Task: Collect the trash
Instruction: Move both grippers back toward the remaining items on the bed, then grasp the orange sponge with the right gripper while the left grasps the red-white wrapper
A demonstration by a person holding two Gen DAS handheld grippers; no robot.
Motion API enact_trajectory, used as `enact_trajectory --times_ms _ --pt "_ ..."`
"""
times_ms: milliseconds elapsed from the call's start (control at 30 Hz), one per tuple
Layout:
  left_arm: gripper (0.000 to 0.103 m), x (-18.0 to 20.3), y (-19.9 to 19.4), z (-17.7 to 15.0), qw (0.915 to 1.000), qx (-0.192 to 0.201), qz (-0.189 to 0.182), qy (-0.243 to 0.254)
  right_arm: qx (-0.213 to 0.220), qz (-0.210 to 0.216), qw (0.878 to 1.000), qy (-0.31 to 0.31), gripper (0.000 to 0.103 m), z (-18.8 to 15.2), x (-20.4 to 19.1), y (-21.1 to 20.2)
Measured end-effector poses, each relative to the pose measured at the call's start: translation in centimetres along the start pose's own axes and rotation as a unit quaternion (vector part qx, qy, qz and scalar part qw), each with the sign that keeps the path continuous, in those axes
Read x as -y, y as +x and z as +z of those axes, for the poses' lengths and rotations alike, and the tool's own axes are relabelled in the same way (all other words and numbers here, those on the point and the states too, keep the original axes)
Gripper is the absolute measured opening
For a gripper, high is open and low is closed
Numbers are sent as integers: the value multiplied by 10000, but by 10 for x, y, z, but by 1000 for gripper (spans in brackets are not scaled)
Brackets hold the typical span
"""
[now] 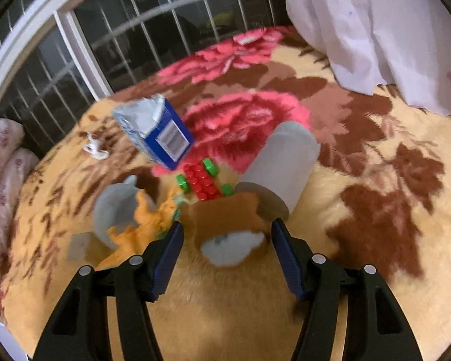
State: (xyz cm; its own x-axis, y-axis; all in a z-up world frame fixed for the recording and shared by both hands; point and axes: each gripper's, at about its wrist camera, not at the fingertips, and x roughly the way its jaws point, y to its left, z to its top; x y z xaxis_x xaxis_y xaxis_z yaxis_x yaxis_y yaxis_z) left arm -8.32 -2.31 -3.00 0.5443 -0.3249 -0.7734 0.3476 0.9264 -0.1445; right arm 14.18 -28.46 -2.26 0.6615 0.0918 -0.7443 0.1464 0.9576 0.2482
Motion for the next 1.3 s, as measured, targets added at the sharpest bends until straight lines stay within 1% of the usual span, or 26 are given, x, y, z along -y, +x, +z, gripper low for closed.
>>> enact_trajectory --times_ms 33,67,100,133,233,333,433,533,600,700,767,800,900,933,967,1000,1100,1133,1200,1300 --pt "83 -2 0 0 10000 0 -11 -28 -121 -23 9999 31 54 3 0 7" --pt "83 -3 1 0 10000 4 -17 -53 -272 -19 9996 93 50 5 1 14" --pt "83 -4 0 0 10000 10 -24 -77 -358 -41 9993 133 44 6 3 19" --pt "83 -6 0 0 9999 15 -32 -108 -404 -22 9990 189 40 7 5 22" --pt "83 -7 -2 -1 9998 25 -45 -175 -328 30 9991 263 31 5 10 22" --pt "83 -5 -5 -1 9998 37 -43 -182 -172 60 9995 250 28 -2 11 14" --pt "83 -1 -10 3 9999 65 37 -119 62 105 9999 49 28 -12 6 -5" --pt "83 1 -15 13 9999 99 110 -70 323 339 9982 -373 28 -29 -5 -35" --pt "83 -1 -17 24 9997 150 171 -65 529 613 9944 -683 28 -45 -9 -63" --pt "83 -8 -20 57 9990 315 299 -108 831 759 9881 -1053 28 -64 -10 -95" --pt "83 -17 -18 90 9977 422 459 -253 1029 817 9830 -1281 28 -79 -8 -113" --pt "83 -23 -14 112 9969 442 534 -379 1099 848 9809 -1365 28 -88 -5 -120" --pt "89 -42 4 164 9947 462 517 -759 1049 926 9807 -1363 28 -105 7 -125" --pt "89 -53 17 192 9924 484 542 -988 978 964 9819 -1303 28 -112 13 -123" --pt "89 -59 24 206 9914 478 559 -1081 939 974 9827 -1268 28 -116 17 -122" --pt "89 -69 41 232 9896 422 623 -1224 877 969 9840 -1211 28 -121 23 -120" --pt "89 -89 79 279 9841 318 778 -1567 840 999 9845 -1171 28 -130 34 -116" --pt "89 -98 96 297 9799 241 886 -1770 871 1058 9836 -1173 28 -133 36 -116" --pt "89 -110 120 319 9754 150 960 -1978 962 1117 9814 -1230 28 -135 37 -117" --pt "89 -128 159 346 9665 -99 1267 -2232 1019 1186 9799 -1242 28 -135 36 -116"
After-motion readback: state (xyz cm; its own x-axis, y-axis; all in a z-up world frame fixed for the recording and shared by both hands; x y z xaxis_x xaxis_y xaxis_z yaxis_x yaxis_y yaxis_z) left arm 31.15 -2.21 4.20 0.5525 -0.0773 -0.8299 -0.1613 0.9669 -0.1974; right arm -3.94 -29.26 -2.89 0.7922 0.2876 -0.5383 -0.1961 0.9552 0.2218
